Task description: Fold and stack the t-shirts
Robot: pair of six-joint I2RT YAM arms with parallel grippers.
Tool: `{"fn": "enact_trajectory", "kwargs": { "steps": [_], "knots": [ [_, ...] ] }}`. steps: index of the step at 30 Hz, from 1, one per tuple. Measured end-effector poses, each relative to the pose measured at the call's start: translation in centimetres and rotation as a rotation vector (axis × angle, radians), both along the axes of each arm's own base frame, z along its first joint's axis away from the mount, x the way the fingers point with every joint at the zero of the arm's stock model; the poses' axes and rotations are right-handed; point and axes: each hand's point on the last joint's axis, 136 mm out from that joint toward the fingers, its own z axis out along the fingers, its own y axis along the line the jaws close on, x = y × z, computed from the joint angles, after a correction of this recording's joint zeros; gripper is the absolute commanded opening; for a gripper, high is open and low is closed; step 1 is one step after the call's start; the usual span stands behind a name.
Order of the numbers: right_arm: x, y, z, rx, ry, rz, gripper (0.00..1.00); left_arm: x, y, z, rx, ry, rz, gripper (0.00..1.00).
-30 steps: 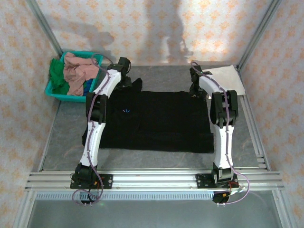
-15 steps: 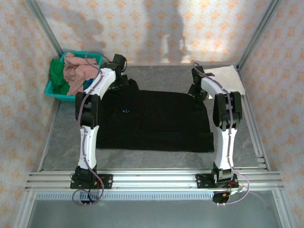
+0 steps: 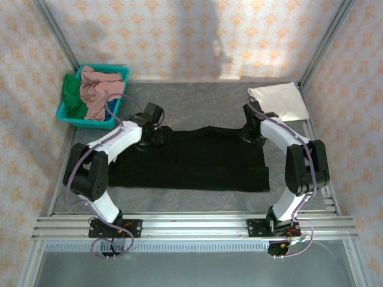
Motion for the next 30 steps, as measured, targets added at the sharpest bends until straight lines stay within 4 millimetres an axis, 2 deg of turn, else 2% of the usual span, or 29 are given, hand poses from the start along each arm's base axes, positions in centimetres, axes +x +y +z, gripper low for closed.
{"fn": "enact_trajectory", "kwargs": {
  "steps": [1, 3, 5, 8, 13, 16, 20, 22, 24, 26, 27, 28, 30],
  "knots": [
    [-0.1, -0.2, 0.3, 0.002, -0.002, -0.011, 0.38, -1.2, 0.1, -1.1, 0.000, 0.029, 0.009, 0.18],
    [0.0, -0.5, 0.7, 0.009, -0.015, -0.029, 0.39, -2.6, 0.5, -2.5, -0.003, 0.067, 0.039, 0.38],
    [0.3, -0.9, 1.0, 0.016, -0.023, -0.053, 0.41, -3.1, 0.7, -2.9, -0.002, 0.079, 0.061, 0.44],
    [1.7, -1.0, 1.3, 0.028, -0.031, -0.072, 0.41, -2.4, 0.6, -2.2, -0.013, 0.054, 0.076, 0.56],
    [8.2, -0.1, 1.9, 0.041, -0.087, -0.074, 0.42, 0.2, 0.3, 1.2, -0.020, -0.042, 0.088, 0.66],
    [11.5, 0.6, 1.1, 0.049, -0.097, -0.071, 0.44, 1.6, 0.9, 3.3, -0.021, -0.095, 0.114, 0.68],
    [14.3, 1.3, -1.3, 0.057, -0.062, -0.064, 0.45, 3.0, 2.6, 4.3, -0.020, -0.113, 0.162, 0.70],
    [14.4, 1.3, -3.1, 0.055, -0.022, -0.063, 0.44, 3.9, 3.4, 3.8, -0.012, -0.096, 0.184, 0.70],
    [13.6, 1.3, -4.4, 0.050, 0.027, -0.062, 0.41, 4.5, 4.1, 2.6, 0.001, -0.064, 0.200, 0.69],
    [13.3, 1.2, -4.6, 0.046, 0.041, -0.064, 0.34, 4.8, 4.6, 1.0, 0.013, -0.020, 0.210, 0.69],
    [13.3, 1.2, -4.5, 0.046, 0.041, -0.063, 0.27, 4.7, 4.8, 0.3, 0.020, 0.003, 0.211, 0.68],
    [13.2, 1.2, -4.5, 0.046, 0.045, -0.065, 0.22, 4.7, 4.9, -0.2, 0.023, 0.025, 0.210, 0.66],
    [12.8, 1.1, -4.6, 0.040, 0.060, -0.064, 0.11, 4.8, 5.0, -1.0, 0.028, 0.055, 0.194, 0.54]
  ]
}}
